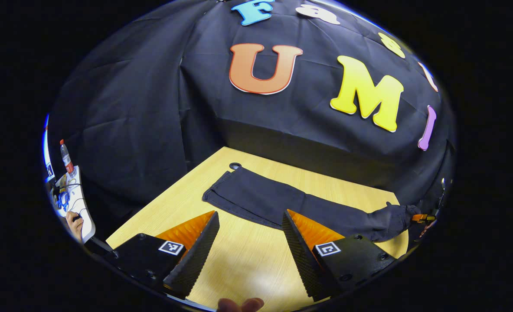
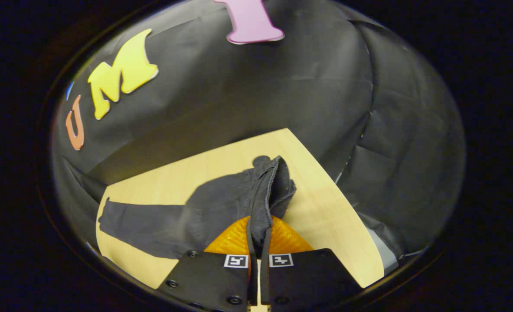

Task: Grasp the waist and the cuffs of the jeans and fold them to make the two legs overlap; first hold the waist and fold one-third of the jeans toward the cuffs, then hold the cuffs and fold the remaining one-third in the same direction to finish folding.

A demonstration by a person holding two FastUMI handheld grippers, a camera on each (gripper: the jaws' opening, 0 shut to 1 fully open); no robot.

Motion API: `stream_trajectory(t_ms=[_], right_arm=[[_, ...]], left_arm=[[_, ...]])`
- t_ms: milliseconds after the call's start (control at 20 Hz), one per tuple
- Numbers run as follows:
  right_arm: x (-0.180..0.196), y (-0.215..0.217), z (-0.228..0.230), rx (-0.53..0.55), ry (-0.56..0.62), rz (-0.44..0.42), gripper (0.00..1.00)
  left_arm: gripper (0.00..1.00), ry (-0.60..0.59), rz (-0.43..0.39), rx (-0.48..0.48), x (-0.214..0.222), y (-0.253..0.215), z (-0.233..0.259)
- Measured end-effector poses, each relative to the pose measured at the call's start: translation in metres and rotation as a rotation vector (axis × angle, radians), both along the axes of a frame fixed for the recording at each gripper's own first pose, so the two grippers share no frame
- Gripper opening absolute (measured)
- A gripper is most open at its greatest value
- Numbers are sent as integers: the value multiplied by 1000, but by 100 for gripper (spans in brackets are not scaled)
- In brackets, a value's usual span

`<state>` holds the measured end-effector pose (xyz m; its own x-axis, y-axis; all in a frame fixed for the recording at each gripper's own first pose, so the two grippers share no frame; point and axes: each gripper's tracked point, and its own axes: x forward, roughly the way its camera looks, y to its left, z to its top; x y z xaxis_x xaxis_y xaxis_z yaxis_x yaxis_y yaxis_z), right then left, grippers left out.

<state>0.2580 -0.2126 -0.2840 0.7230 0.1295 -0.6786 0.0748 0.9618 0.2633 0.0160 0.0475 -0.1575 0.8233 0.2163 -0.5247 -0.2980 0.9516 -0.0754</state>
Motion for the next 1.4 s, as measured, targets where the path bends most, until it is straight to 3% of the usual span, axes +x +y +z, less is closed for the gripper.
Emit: stream_trajectory(t_ms=[350,750,1050,1250,1400], right_arm=[[-6,147,71,-41,-51,158,3],[-24,333,84,-7,-66,348,3],[-34,450,16,-113,-43,426,2],[-43,491,-53,-227,-5,435,0],[-52,503,-81,-296,-2,457,3]], left_arm=[[94,-61,80,17,-33,59,12],[94,-63,163,9,-72,106,3],[94,-50,247,-9,-96,124,0],[94,-24,291,-23,-107,129,-8],[94,2,313,-45,-106,127,-16]])
